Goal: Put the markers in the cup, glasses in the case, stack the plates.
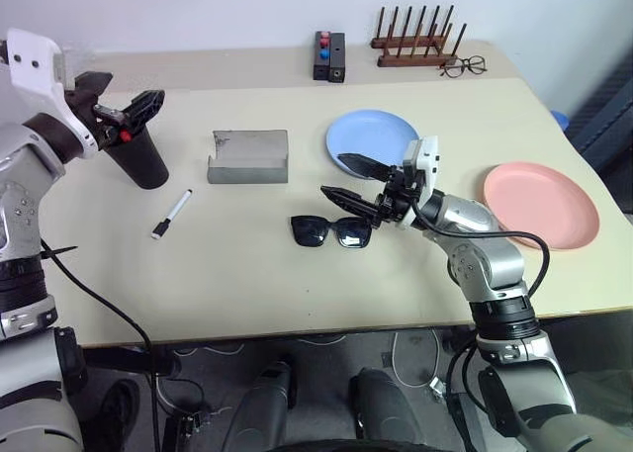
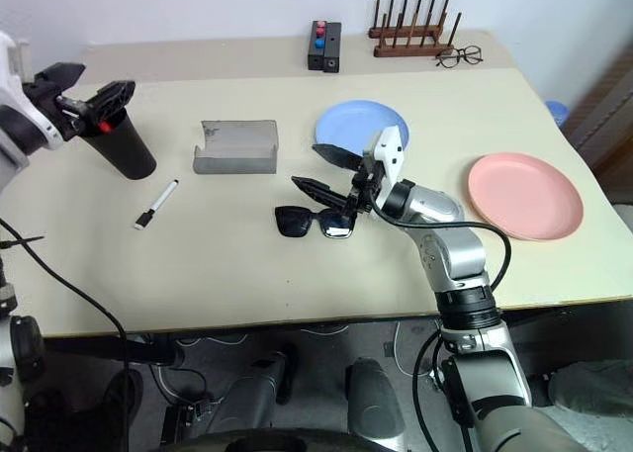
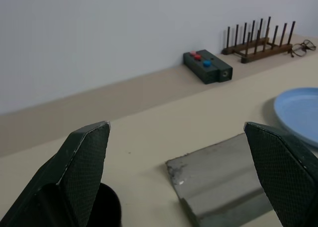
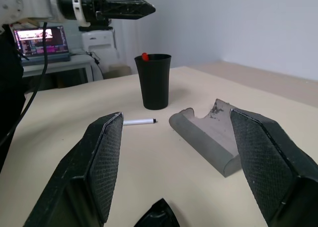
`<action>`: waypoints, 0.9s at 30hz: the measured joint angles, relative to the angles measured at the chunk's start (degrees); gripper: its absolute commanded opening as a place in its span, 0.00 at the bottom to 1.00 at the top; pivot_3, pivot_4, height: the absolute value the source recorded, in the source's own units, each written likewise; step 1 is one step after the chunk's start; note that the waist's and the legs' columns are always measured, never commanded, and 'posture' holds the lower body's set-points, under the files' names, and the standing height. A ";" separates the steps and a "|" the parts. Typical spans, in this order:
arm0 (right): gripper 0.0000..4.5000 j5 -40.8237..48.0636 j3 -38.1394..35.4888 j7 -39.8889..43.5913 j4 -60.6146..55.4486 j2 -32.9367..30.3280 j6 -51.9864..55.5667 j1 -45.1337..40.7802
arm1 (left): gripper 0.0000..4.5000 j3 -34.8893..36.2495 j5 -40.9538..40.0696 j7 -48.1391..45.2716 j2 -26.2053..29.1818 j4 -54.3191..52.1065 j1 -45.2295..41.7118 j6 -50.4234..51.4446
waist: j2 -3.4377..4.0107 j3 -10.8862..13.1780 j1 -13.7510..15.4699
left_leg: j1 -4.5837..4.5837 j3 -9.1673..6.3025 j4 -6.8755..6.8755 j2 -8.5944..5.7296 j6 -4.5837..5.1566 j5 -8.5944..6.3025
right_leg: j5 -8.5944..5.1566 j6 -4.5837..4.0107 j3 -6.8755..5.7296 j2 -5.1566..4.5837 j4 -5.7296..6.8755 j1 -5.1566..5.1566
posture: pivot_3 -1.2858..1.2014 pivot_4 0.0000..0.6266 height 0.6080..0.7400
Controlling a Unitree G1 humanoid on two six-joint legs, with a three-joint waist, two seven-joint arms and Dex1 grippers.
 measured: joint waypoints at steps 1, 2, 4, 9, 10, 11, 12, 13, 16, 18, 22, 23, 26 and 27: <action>0.77 -0.02 0.03 0.01 0.24 0.06 -0.24 -0.14 | 0.99 -0.26 -0.15 0.22 0.37 -1.04 0.47 1.70 | 0.00 0.00 -0.02 | 0.00 0.01 -0.01 0.00 0.00 0.00 | 0.00 0.00 0.00 0.00 0.00 -0.01 | 0.52 0.24 0.99; 0.77 -0.03 0.06 0.03 0.39 0.13 -0.34 -0.24 | 0.99 -0.70 -0.18 0.47 1.20 -2.03 1.26 4.21 | 0.00 0.00 -0.03 | 0.00 0.02 -0.01 0.00 0.00 0.00 | 0.00 0.00 0.01 0.00 0.00 -0.01 | 0.52 0.24 0.99; 0.77 -0.07 0.06 0.08 0.77 0.11 -0.57 -0.29 | 0.99 -3.34 0.66 0.68 3.58 -3.88 4.08 8.46 | 0.03 0.01 -0.22 | 0.02 0.04 -0.06 0.00 0.00 0.00 | 0.00 0.00 0.05 0.00 0.00 -0.02 | 0.52 0.24 0.99; 0.77 -0.27 0.15 0.33 0.88 0.14 -1.17 -0.29 | 0.99 -7.11 1.06 2.28 2.14 -3.99 5.08 16.17 | 0.02 0.01 0.38 | 0.02 0.03 -0.03 0.00 -0.03 0.01 | 0.00 -0.01 0.04 0.00 0.00 -0.02 | 0.52 0.24 0.99; 0.77 -0.50 0.18 0.32 0.87 0.14 -1.20 -0.28 | 0.99 -7.56 1.09 2.50 2.04 -3.98 4.89 17.36 | 0.02 0.01 0.52 | 0.02 0.03 -0.03 0.00 -0.03 0.01 | 0.00 -0.01 0.04 0.00 0.00 -0.02 | 0.52 0.24 0.99; 0.77 -0.65 0.18 0.30 0.87 0.13 -1.23 -0.28 | 0.99 -8.07 1.18 2.69 1.94 -3.93 4.70 18.17 | 0.02 0.01 0.72 | 0.02 0.03 -0.03 0.01 -0.03 0.01 | 0.00 -0.01 0.04 0.00 0.00 -0.03 | 0.52 0.24 0.99; 0.77 -0.86 0.18 0.26 0.87 0.14 -1.26 -0.28 | 0.99 -8.92 1.39 2.90 1.76 -3.69 4.50 18.57 | 0.02 0.01 0.91 | 0.02 0.03 -0.03 0.01 -0.03 0.01 | 0.00 -0.01 0.04 0.00 0.00 -0.02 | 0.52 0.24 0.99; 0.77 -1.09 0.20 0.19 0.87 0.14 -1.28 -0.27 | 0.99 -9.50 1.71 2.96 1.48 -3.21 4.50 18.60 | 0.02 0.01 0.96 | 0.02 0.03 -0.03 0.01 -0.03 0.01 | 0.00 -0.01 0.04 0.00 0.00 -0.02 | 0.52 0.24 0.99; 0.77 -1.19 0.18 -0.14 0.86 0.14 -1.32 -0.03 | 0.99 -11.06 3.67 3.00 1.19 -0.81 5.65 17.74 | 0.02 0.01 0.98 | 0.02 0.05 -0.04 0.01 -0.03 0.01 | 0.00 -0.01 0.05 -0.02 0.00 -0.03 | 0.52 0.24 0.99; 0.77 -1.21 0.13 -0.23 0.85 0.04 -1.34 0.31 | 0.99 -11.49 4.37 2.92 1.07 0.80 7.26 17.17 | 0.02 0.01 0.97 | 0.02 0.05 -0.05 0.01 -0.04 0.01 | -0.01 -0.02 0.06 -0.02 0.00 -0.04 | 0.52 0.24 0.99; 0.77 -1.31 -0.03 -0.46 0.82 -0.21 -1.39 1.25 | 0.99 -11.52 5.16 2.64 -0.60 7.33 8.06 16.47 | 0.02 0.01 0.99 | 0.02 0.04 -0.05 0.01 -0.04 0.01 | -0.01 -0.02 0.05 -0.02 0.00 -0.04 | 0.52 0.24 0.99; 0.77 -1.32 -0.03 -0.50 0.80 -0.21 -1.40 1.25 | 0.99 -11.55 5.50 2.54 -1.27 9.00 7.84 15.75 | 0.02 0.01 1.05 | 0.02 0.04 -0.05 0.00 -0.04 0.01 | -0.01 -0.02 0.05 -0.03 -0.01 -0.03 | 0.52 0.24 0.99; 0.77 -1.43 0.05 -0.67 0.79 0.00 -1.48 1.13 | 0.99 -13.41 7.43 2.49 -2.82 13.26 6.48 13.74 | 0.01 0.01 1.27 | 0.02 0.03 -0.03 -0.01 -0.04 0.01 | -0.01 -0.02 0.04 -0.04 -0.02 -0.02 | 0.52 0.24 0.99; 0.77 -1.51 0.07 -0.72 0.79 0.06 -1.55 1.11 | 0.94 -14.11 7.89 2.29 -3.07 13.62 6.42 13.51 | 0.01 0.01 1.23 | 0.02 0.04 -0.03 -0.01 -0.04 0.01 | 0.00 -0.01 0.04 -0.06 -0.02 -0.01 | 0.52 0.24 0.99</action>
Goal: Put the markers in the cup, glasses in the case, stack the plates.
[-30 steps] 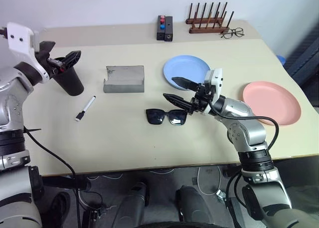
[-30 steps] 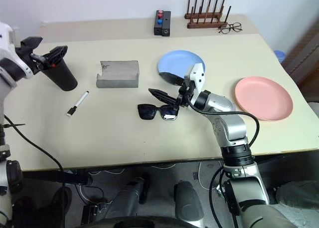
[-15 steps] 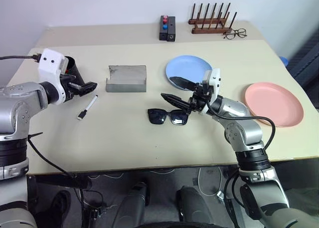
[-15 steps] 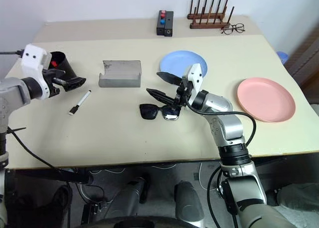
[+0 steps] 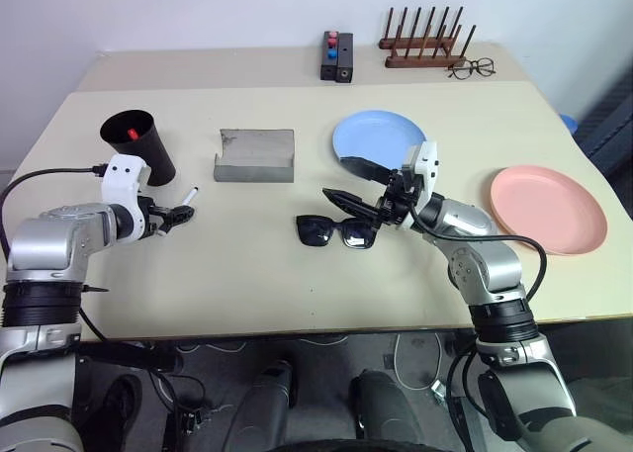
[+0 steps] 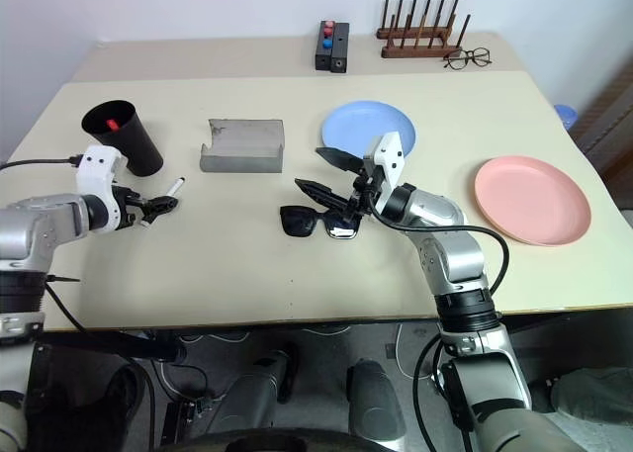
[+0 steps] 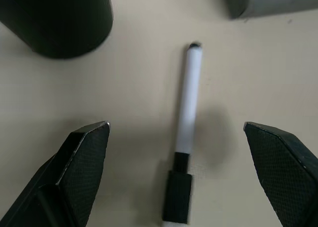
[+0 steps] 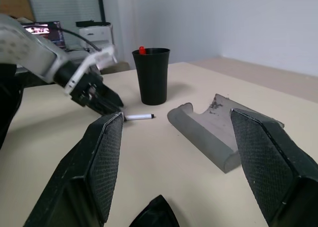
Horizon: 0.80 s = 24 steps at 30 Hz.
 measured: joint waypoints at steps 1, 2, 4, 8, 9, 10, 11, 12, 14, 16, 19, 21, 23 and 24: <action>0.77 -0.11 0.00 -0.05 0.00 0.02 -0.04 -0.03 | 0.88 -0.42 0.54 -0.34 -0.04 0.00 -0.21 -0.21 | 0.00 0.00 0.00 | 0.00 0.00 -0.01 0.00 0.00 0.00 | 0.00 0.00 0.00 -0.01 0.00 -0.01 | 0.52 0.24 0.99; 0.77 -0.15 0.00 -0.07 0.00 0.04 -0.09 -0.07 | 0.80 -1.02 0.89 -0.81 -0.02 -0.15 -0.26 -0.27 | 0.01 -0.01 0.00 | 0.00 0.00 -0.01 0.00 0.00 0.00 | 0.00 0.00 0.00 0.00 0.00 -0.01 | 0.52 0.24 0.99; 0.77 -0.17 0.00 -0.11 0.00 0.05 -0.15 -0.10 | 0.59 -1.49 1.38 -1.32 -0.01 -1.19 0.13 -0.30 | 0.01 -0.01 -0.04 | 0.00 0.00 -0.01 0.00 0.00 0.00 | 0.00 0.00 0.00 -0.01 0.00 0.00 | 0.52 0.24 0.99; 0.77 -0.25 -0.01 -0.22 -0.06 0.00 -0.15 -0.06 | 0.11 -1.46 1.90 -1.91 0.27 -4.03 1.87 0.46 | 0.02 -0.01 -0.11 | 0.01 0.00 -0.02 0.00 0.00 0.00 | 0.00 0.00 0.00 -0.02 0.00 -0.01 | 0.52 0.24 0.99; 0.77 -0.29 0.00 -0.26 -0.11 -0.01 -0.15 -0.03 | 0.01 -1.33 1.89 -2.03 0.56 -5.16 2.55 0.75 | 0.02 -0.01 -0.16 | 0.01 0.00 -0.02 0.01 0.00 0.00 | 0.00 0.00 0.00 -0.02 0.00 -0.01 | 0.52 0.24 0.99; 0.77 -0.36 -0.01 -0.32 -0.14 -0.08 -0.15 0.03 | 0.00 -1.22 1.84 -2.22 0.98 -6.09 2.71 1.51 | 0.02 -0.01 -0.18 | 0.01 0.00 -0.02 0.01 0.00 0.00 | 0.00 0.00 0.00 -0.03 0.00 -0.01 | 0.52 0.24 0.99; 0.77 -0.41 0.02 -0.37 -0.19 -0.05 -0.16 0.03 | 0.00 -1.24 1.83 -2.45 1.81 -7.50 3.41 2.93 | 0.03 -0.01 -0.22 | 0.01 0.01 -0.03 0.01 0.00 0.00 | 0.00 -0.01 0.01 -0.03 0.00 -0.02 | 0.52 0.24 0.99; 0.77 -0.56 0.01 -0.41 -0.19 -0.10 -0.17 0.07 | 0.00 -1.18 1.76 -2.57 2.59 -8.76 4.09 4.60 | 0.03 -0.01 -0.34 | 0.01 0.00 -0.05 0.02 0.00 0.00 | -0.01 -0.01 0.02 -0.03 0.00 -0.03 | 0.52 0.24 0.99; 0.77 -0.64 -0.01 -0.47 -0.20 -0.13 -0.22 0.09 | 0.00 -0.70 1.00 -2.95 4.14 -11.20 5.27 8.24 | 0.03 -0.01 -0.54 | 0.01 0.01 -0.08 0.05 -0.01 -0.01 | -0.02 -0.04 0.03 -0.03 0.01 -0.05 | 0.52 0.24 0.99; 0.77 -0.69 0.02 -0.50 -0.21 -0.09 -0.32 0.10 | 0.00 0.23 -0.01 -3.48 6.24 -13.59 6.77 12.28 | 0.03 -0.01 -0.67 | 0.01 0.01 -0.10 0.08 -0.01 -0.01 | -0.03 -0.06 0.03 -0.02 0.02 -0.07 | 0.52 0.24 0.99; 0.77 -0.79 -0.02 -0.50 -0.20 -0.14 -0.81 0.35 | 0.00 3.22 -1.19 -4.25 10.02 -16.86 10.82 17.58 | 0.04 0.00 -0.90 | 0.01 0.00 -0.13 0.08 -0.01 -0.01 | -0.04 -0.07 0.03 -0.02 0.02 -0.08 | 0.52 0.24 0.99; 0.77 -0.90 0.03 -0.42 -0.19 -0.14 -0.99 0.50 | 0.00 5.85 -2.21 -4.41 11.11 -18.37 12.95 20.49 | 0.05 0.00 -0.74 | 0.01 0.00 -0.12 0.08 -0.02 -0.01 | -0.04 -0.08 0.02 -0.02 0.01 -0.08 | 0.52 0.24 0.99; 0.77 -1.06 0.29 -0.29 -0.17 -0.11 -1.30 0.48 | 0.00 7.69 -3.22 -4.50 11.88 -20.28 14.45 22.73 | 0.05 0.00 -0.37 | 0.02 0.00 -0.11 0.07 -0.03 -0.02 | -0.04 -0.08 0.02 -0.05 -0.02 -0.16 | 0.52 0.24 0.99; 0.77 -1.18 0.48 -0.22 -0.16 -0.08 -1.33 0.48 | 0.00 8.31 -3.52 -4.50 12.30 -21.32 14.99 23.72 | 0.04 0.00 -0.13 | 0.02 -0.01 -0.10 0.06 -0.03 -0.02 | -0.04 -0.08 0.00 -0.09 -0.03 -0.22 | 0.52 0.24 0.99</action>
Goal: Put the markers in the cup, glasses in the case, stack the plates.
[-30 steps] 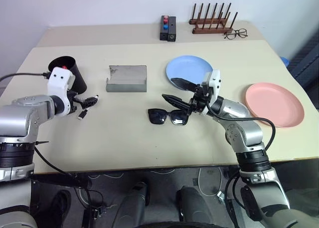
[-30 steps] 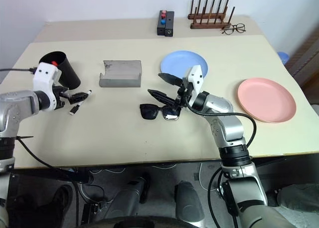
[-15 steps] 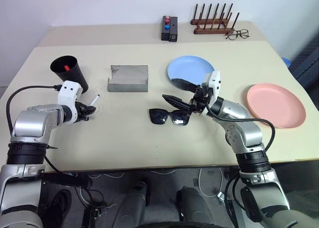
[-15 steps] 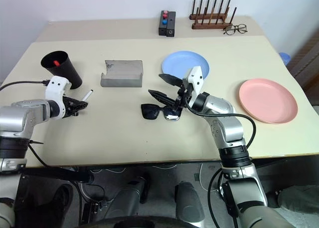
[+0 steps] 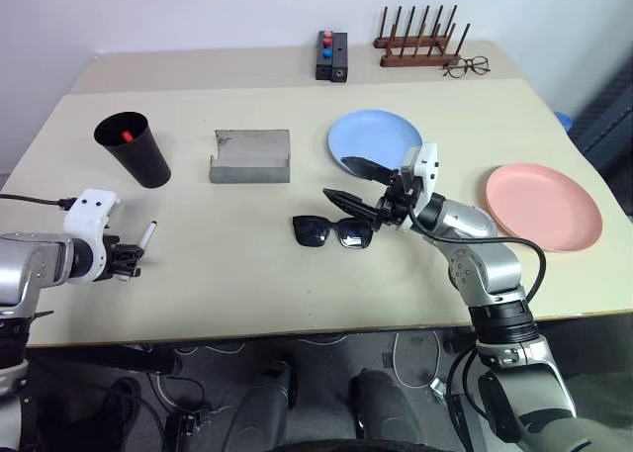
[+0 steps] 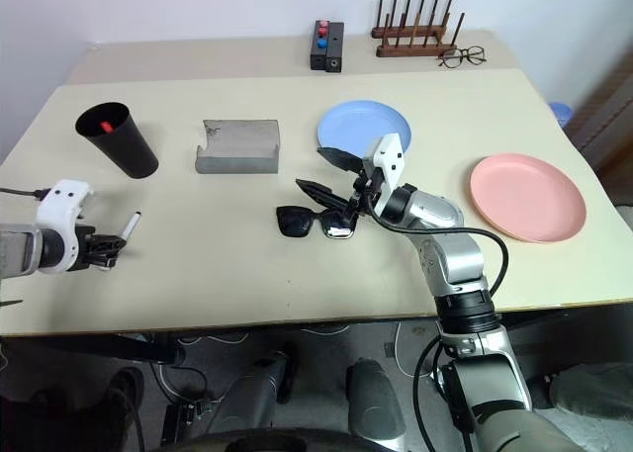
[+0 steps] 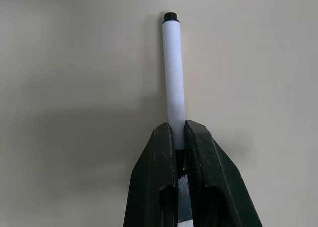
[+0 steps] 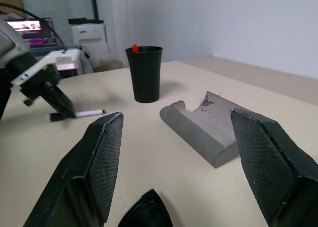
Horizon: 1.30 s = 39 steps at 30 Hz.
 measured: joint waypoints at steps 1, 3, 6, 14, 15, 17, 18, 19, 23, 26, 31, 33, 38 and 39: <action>0.77 -0.06 0.30 0.08 0.00 0.06 -0.01 -0.01 | 0.00 0.85 -0.46 -0.01 0.23 -0.61 0.40 0.83 | 0.00 0.00 0.13 | 0.00 -0.01 0.01 0.00 -0.01 -0.01 | 0.00 0.00 -0.01 -0.01 -0.01 0.00 | 0.52 0.24 0.99; 0.77 -0.11 0.45 0.22 0.03 0.14 -0.03 -0.02 | 0.00 2.08 -1.08 -0.05 0.59 -1.70 1.09 2.12 | 0.00 0.00 0.21 | 0.00 0.00 0.00 -0.02 -0.03 -0.02 | 0.00 0.00 -0.01 -0.06 -0.03 0.01 | 0.52 0.24 0.99; 0.77 -0.23 0.49 0.30 0.08 0.14 -0.09 -0.04 | 0.08 3.14 -2.14 -0.92 1.18 -2.36 2.85 2.96 | 0.00 0.00 0.02 | 0.00 0.00 -0.03 -0.01 -0.03 -0.02 | 0.00 -0.01 0.00 -0.06 -0.03 -0.02 | 0.52 0.24 0.99; 0.77 -0.70 0.54 0.48 0.10 0.14 -0.11 -0.03 | 0.91 3.13 -3.20 -1.03 1.37 -2.66 3.16 2.96 | 0.00 0.00 0.03 | 0.00 0.01 -0.04 -0.01 -0.08 -0.05 | -0.01 -0.02 0.00 -0.08 -0.05 -0.03 | 0.52 0.24 0.99; 0.77 -0.71 0.54 0.48 0.09 0.10 -0.11 0.00 | 0.99 2.94 -3.20 -1.07 1.65 -2.15 2.63 2.93 | 0.00 0.00 0.02 | 0.00 0.01 -0.04 -0.01 -0.08 -0.05 | -0.01 -0.02 0.00 -0.08 -0.05 -0.03 | 0.52 0.24 0.99; 0.77 -0.74 0.60 0.46 0.09 0.13 -0.10 0.01 | 0.99 2.54 -3.19 -1.26 2.21 -0.58 0.72 2.52 | 0.00 0.00 0.06 | 0.00 0.00 -0.04 -0.01 -0.08 -0.05 | -0.01 -0.01 -0.01 -0.07 -0.05 -0.03 | 0.52 0.24 0.99; 0.77 -0.75 0.64 0.42 0.09 0.14 -0.09 0.03 | 0.99 1.59 -3.22 -1.89 3.03 0.35 -0.35 2.27 | 0.00 0.00 0.05 | 0.00 0.01 -0.04 -0.01 -0.08 -0.05 | 0.00 -0.01 -0.01 -0.08 -0.05 -0.03 | 0.52 0.24 0.99; 0.77 -0.76 0.65 0.40 0.08 0.14 -0.08 0.07 | 0.99 0.59 -3.31 -2.56 3.55 1.52 -1.63 2.19 | 0.00 0.00 0.06 | 0.00 0.02 -0.04 -0.02 -0.08 -0.05 | 0.00 -0.01 -0.02 -0.08 -0.06 -0.03 | 0.52 0.24 0.99; 0.77 -0.82 1.24 0.31 0.07 0.52 -0.08 0.08 | 0.99 -6.71 -3.40 -8.37 6.73 6.94 -6.85 -0.84 | 0.00 0.00 -0.02 | 0.00 0.04 -0.07 -0.02 -0.06 -0.04 | 0.00 -0.01 -0.01 -0.07 -0.07 -0.04 | 0.52 0.24 0.99; 0.77 -0.96 1.44 0.28 0.10 0.55 -0.11 0.06 | 0.99 -14.55 -2.12 -13.99 9.79 10.48 -9.64 -5.54 | 0.01 0.01 -0.06 | -0.01 0.06 -0.12 -0.02 -0.05 -0.03 | 0.00 -0.01 0.00 -0.07 -0.08 -0.06 | 0.52 0.24 0.99; 0.77 -1.16 1.45 0.01 0.05 0.63 -0.21 0.22 | 0.99 -24.35 2.09 -20.34 10.91 16.14 -14.42 -12.11 | 0.01 0.01 -0.06 | -0.03 0.07 -0.15 -0.01 -0.02 -0.01 | 0.00 -0.02 0.01 -0.05 -0.09 -0.11 | 0.52 0.24 0.99; 0.77 -1.16 1.43 -0.20 -0.04 0.61 -0.22 0.48 | 0.99 -26.93 4.55 -21.32 10.50 18.96 -16.48 -14.57 | 0.01 0.01 -0.05 | -0.03 0.07 -0.15 -0.01 -0.01 -0.01 | 0.00 -0.01 0.01 -0.04 -0.09 -0.11 | 0.52 0.24 0.99; 0.77 -1.17 1.40 -0.87 -0.15 0.58 -0.21 1.18 | 0.72 -29.01 8.64 -22.29 7.83 23.21 -19.51 -17.39 | 0.01 0.01 0.01 | -0.04 0.07 -0.13 -0.02 0.00 0.00 | 0.00 0.00 0.01 0.04 -0.08 -0.10 | 0.52 0.24 0.99; 0.77 -1.17 1.39 -0.98 -0.20 0.52 -0.21 1.21 | 0.60 -29.12 9.75 -22.17 7.34 24.28 -19.96 -18.06 | 0.01 0.01 0.03 | -0.03 0.06 -0.13 -0.02 0.00 0.00 | 0.00 -0.01 0.01 0.04 -0.07 -0.09 | 0.52 0.24 0.99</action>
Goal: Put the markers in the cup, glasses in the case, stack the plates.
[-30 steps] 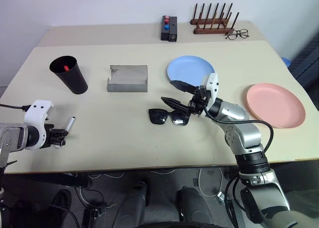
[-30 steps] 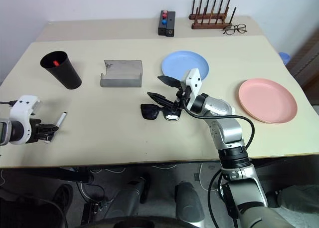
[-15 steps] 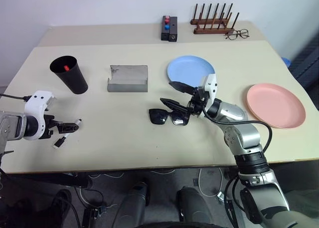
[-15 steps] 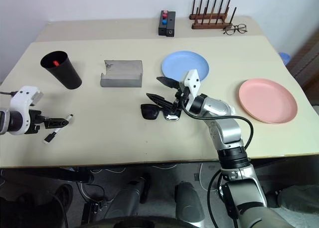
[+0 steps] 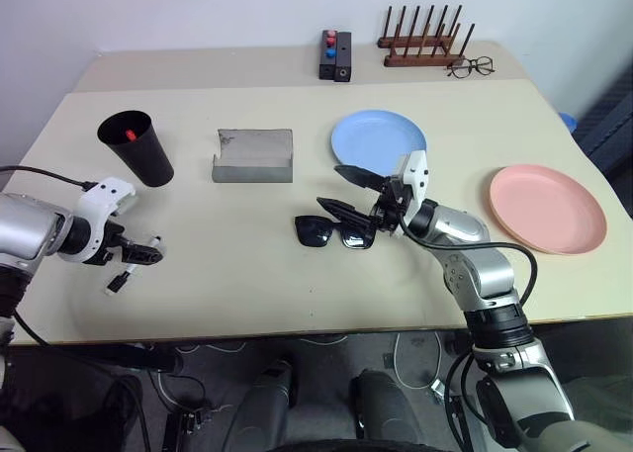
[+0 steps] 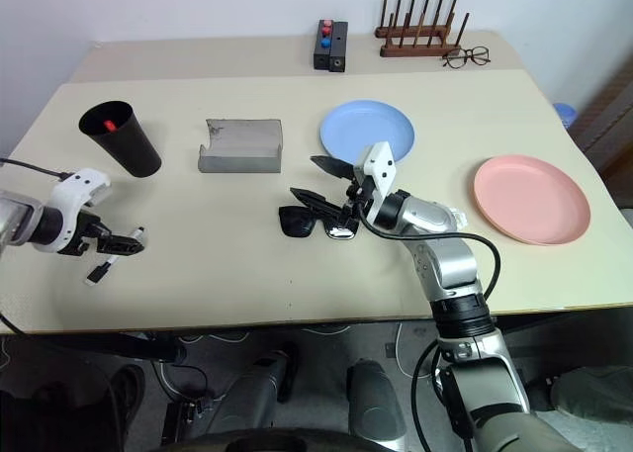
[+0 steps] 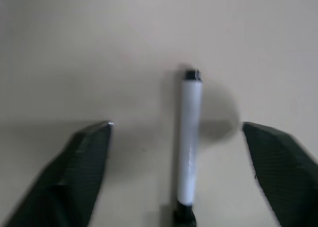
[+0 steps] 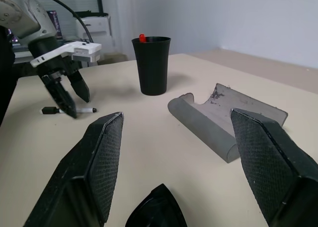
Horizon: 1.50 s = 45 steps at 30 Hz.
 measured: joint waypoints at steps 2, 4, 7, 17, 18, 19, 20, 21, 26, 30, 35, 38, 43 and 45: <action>0.77 0.00 0.00 -0.20 -0.33 -0.01 0.00 0.12 | 0.37 -0.10 1.19 -0.05 -0.53 0.77 -0.33 -1.00 | 0.01 -0.01 0.05 | 0.00 0.00 0.02 -0.01 0.00 0.00 | 0.00 0.00 0.00 0.00 0.00 0.02 | 0.52 0.24 0.99; 0.77 0.01 0.00 -0.29 -0.85 -0.01 0.02 0.23 | 0.15 -0.07 1.75 -0.34 -0.94 0.52 -0.28 -1.41 | 0.04 -0.03 0.11 | 0.02 0.00 0.02 -0.02 0.00 0.00 | 0.00 0.01 0.00 -0.01 0.00 0.04 | 0.52 0.24 0.99; 0.77 0.05 0.00 -0.23 -1.21 -0.30 0.35 0.52 | 0.01 0.84 2.00 -0.80 -0.97 -1.07 1.01 -1.46 | 0.07 -0.04 0.07 | 0.03 0.00 0.02 -0.02 0.00 0.00 | 0.00 0.01 0.00 -0.02 0.00 0.05 | 0.52 0.24 0.99; 0.77 6.28 -0.10 8.23 -6.06 -7.60 7.79 3.74 | 0.01 13.35 -3.16 1.89 -5.51 -11.14 6.18 -0.51 | -0.05 0.03 0.23 | -0.09 -0.15 0.13 0.00 0.01 -0.01 | 0.00 0.00 -0.08 -0.14 -0.07 0.05 | 0.52 0.24 0.99; 0.77 6.30 -0.24 8.58 -6.05 -7.91 7.78 3.75 | 0.01 17.02 -4.48 2.93 -7.04 -12.71 6.19 -1.55 | -0.04 0.03 0.19 | -0.09 -0.15 0.12 0.00 0.01 -0.01 | 0.00 0.00 -0.10 -0.13 -0.07 0.05 | 0.52 0.24 0.99; 0.77 6.29 -0.42 8.63 -6.05 -7.95 7.66 3.72 | 0.01 20.16 -5.67 3.89 -8.41 -14.37 6.16 -3.07 | -0.04 0.03 0.18 | -0.09 -0.16 0.12 0.00 0.01 -0.01 | 0.00 0.00 -0.11 -0.15 -0.10 0.06 | 0.52 0.24 0.99; 0.77 6.29 -0.48 8.65 -6.00 -7.94 7.50 3.63 | 0.01 23.23 -6.82 4.90 -9.81 -16.17 6.15 -4.87 | -0.04 0.03 0.17 | -0.09 -0.15 0.10 0.00 0.01 -0.01 | 0.00 0.00 -0.12 -0.17 -0.12 0.06 | 0.52 0.24 0.99; 0.77 6.25 -0.48 8.65 -5.95 -7.93 7.36 3.50 | 0.01 25.03 -7.49 5.48 -10.64 -17.38 6.16 -6.51 | -0.04 0.03 0.11 | -0.09 -0.14 0.10 0.00 0.01 -0.01 | 0.00 0.00 -0.12 -0.18 -0.13 0.07 | 0.52 0.24 0.99; 0.77 6.06 -1.05 6.92 -3.06 -5.69 5.65 1.14 | 0.01 31.04 -8.18 11.05 -17.76 -20.64 4.91 -21.48 | -0.05 0.02 -0.04 | -0.08 -0.13 0.11 0.00 0.02 0.00 | 0.02 0.01 -0.17 -0.14 -0.16 0.30 | 0.52 0.24 0.99; 0.77 5.63 -1.30 5.88 -1.13 -5.00 4.12 -0.55 | 0.01 35.99 -10.84 14.65 -22.03 -16.82 -0.97 -28.32 | -0.07 0.03 0.01 | -0.08 -0.14 0.17 -0.02 0.02 0.01 | 0.03 0.02 -0.22 -0.10 -0.16 0.33 | 0.52 0.24 0.99; 0.77 5.00 -2.10 5.05 0.24 -4.90 3.11 -1.07 | 0.01 40.20 -9.28 21.43 -22.47 -4.48 -8.93 -40.20 | -0.08 0.03 -0.05 | -0.06 -0.13 0.17 -0.04 0.03 0.01 | 0.04 0.04 -0.23 0.01 -0.14 0.36 | 0.52 0.24 0.99; 0.77 4.90 -2.41 4.64 0.33 -4.90 2.62 -1.07 | 0.01 41.63 -6.91 24.93 -22.18 4.78 -11.16 -48.63 | -0.08 0.03 -0.22 | -0.05 -0.12 0.16 -0.04 0.03 0.02 | 0.04 0.04 -0.22 0.02 -0.12 0.35 | 0.52 0.24 0.99; 0.77 4.52 -2.41 4.02 0.36 -4.64 2.38 -1.07 | 0.01 41.55 -3.37 27.88 -22.20 20.08 -12.66 -62.22 | -0.09 0.02 -0.09 | -0.06 -0.14 0.20 -0.05 0.04 0.02 | 0.04 0.05 -0.23 0.03 -0.10 0.36 | 0.52 0.24 0.99; 0.77 4.47 -2.41 3.94 0.35 -4.63 2.37 -1.07 | 0.01 41.59 -3.10 28.52 -22.72 24.51 -13.92 -65.64 | -0.11 0.01 0.08 | -0.06 -0.16 0.23 -0.07 0.04 0.02 | 0.05 0.06 -0.26 0.03 -0.10 0.38 | 0.52 0.24 0.99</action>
